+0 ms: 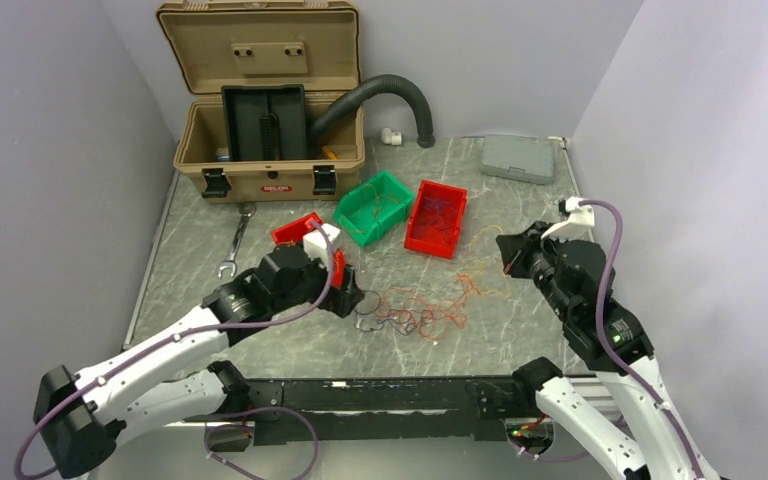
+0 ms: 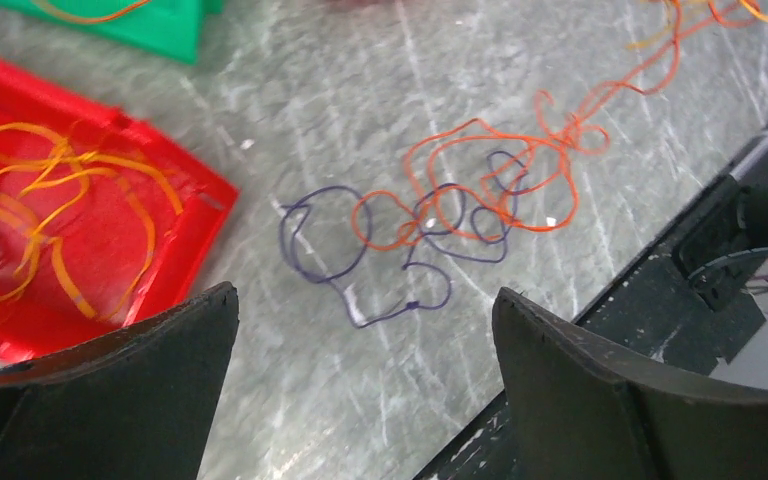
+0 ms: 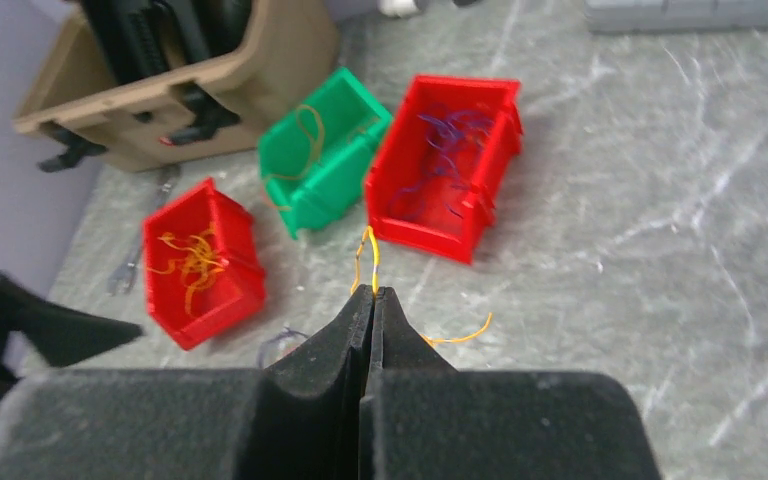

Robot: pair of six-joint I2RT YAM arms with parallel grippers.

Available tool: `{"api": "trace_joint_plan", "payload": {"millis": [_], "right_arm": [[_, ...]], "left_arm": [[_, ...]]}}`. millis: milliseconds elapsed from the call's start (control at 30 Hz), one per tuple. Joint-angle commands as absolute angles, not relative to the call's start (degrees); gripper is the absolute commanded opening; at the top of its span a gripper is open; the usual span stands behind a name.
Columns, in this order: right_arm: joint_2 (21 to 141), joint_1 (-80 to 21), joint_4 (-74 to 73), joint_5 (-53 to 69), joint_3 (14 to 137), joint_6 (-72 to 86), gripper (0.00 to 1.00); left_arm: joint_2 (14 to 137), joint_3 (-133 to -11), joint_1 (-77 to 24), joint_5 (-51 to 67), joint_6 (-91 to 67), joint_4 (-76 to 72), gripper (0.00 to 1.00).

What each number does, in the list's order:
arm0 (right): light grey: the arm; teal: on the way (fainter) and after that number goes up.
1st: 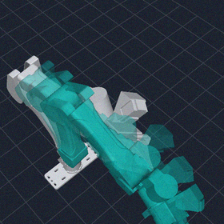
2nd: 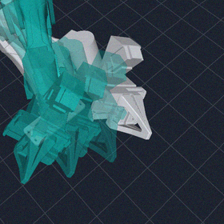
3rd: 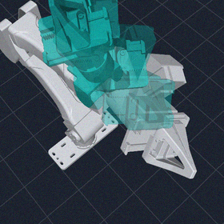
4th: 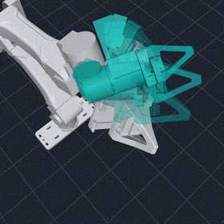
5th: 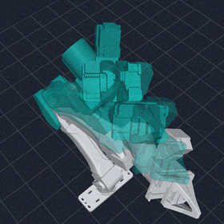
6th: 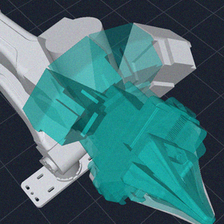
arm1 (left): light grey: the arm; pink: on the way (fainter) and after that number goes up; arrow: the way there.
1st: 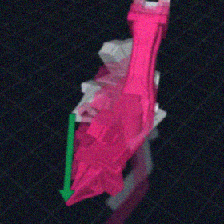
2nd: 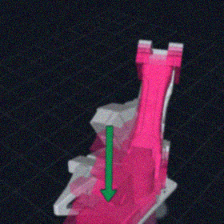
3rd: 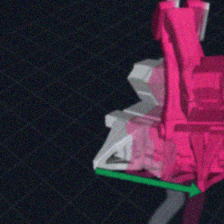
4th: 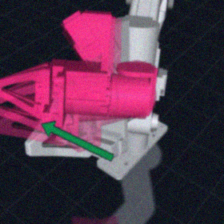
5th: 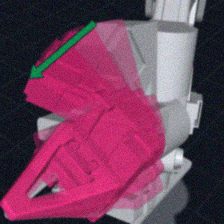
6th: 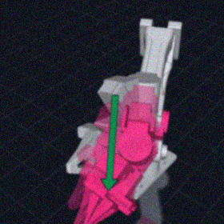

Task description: Untangle the cables

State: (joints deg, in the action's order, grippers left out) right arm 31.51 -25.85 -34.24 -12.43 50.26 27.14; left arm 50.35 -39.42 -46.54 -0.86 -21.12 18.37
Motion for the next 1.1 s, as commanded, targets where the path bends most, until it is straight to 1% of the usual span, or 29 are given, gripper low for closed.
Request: {"api": "trace_joint_plan", "payload": {"millis": [0, 133, 367, 600, 733, 800, 833, 867, 900, 967, 1000, 1067], "right_arm": [[34.5, -25.8, -33.9, -6.2, 58.9, 25.6, 0.0], [36.1, -25.8, -35.2, -4.0, 62.7, 25.8, 0.0], [37.1, -25.9, -34.3, -2.0, 65.7, 26.8, 0.0], [38.5, -25.8, -33.8, -0.4, 68.3, 27.8, 0.0], [39.5, -25.8, -33.7, -0.6, 70.2, 28.4, 0.0], [39.8, -25.8, -33.9, -1.1, 71.5, 28.8, 0.0], [39.8, -25.8, -34.2, -1.8, 72.1, 29.0, 0.0], [39.8, -25.8, -34.6, -2.6, 72.8, 28.7, 0.0], [39.6, -25.8, -34.8, -3.2, 73.3, 28.2, 0.0], [39.0, -25.8, -35.3, -5.6, 74.0, 27.0, 0.0], [38.6, -25.8, -36.0, -8.0, 74.5, 26.4, 0.0], [37.8, -25.9, -38.3, -15.1, 75.8, 25.5, 0.0]], "left_arm": [[55.0, -42.0, -49.0, 4.0, -17.9, 7.2, 0.99], [61.0, -43.6, -51.0, 5.3, -18.3, 0.9, 0.99], [73.4, -45.8, -52.9, 12.7, -16.4, -17.3, 0.99], [83.9, -46.7, -56.6, 17.2, -12.7, -34.8, 0.99], [90.8, -48.8, -59.8, 16.0, -11.4, -39.8, 0.97], [93.9, -51.0, -60.4, 17.3, -12.2, -40.8, 0.93], [95.4, -51.8, -60.4, 18.1, -13.0, -41.4, 0.89], [96.9, -52.8, -60.6, 18.9, -13.9, -41.8, 0.82], [98.1, -53.9, -60.5, 19.8, -15.1, -41.4, 0.65], [99.5, -55.0, -60.5, 21.1, -16.0, -39.8, 0.16], [99.3, -54.1, -60.5, 20.7, -16.3, -39.8, 0.01], [96.7, -50.0, -60.4, 17.7, -17.3, -41.3, 0.0]]}}
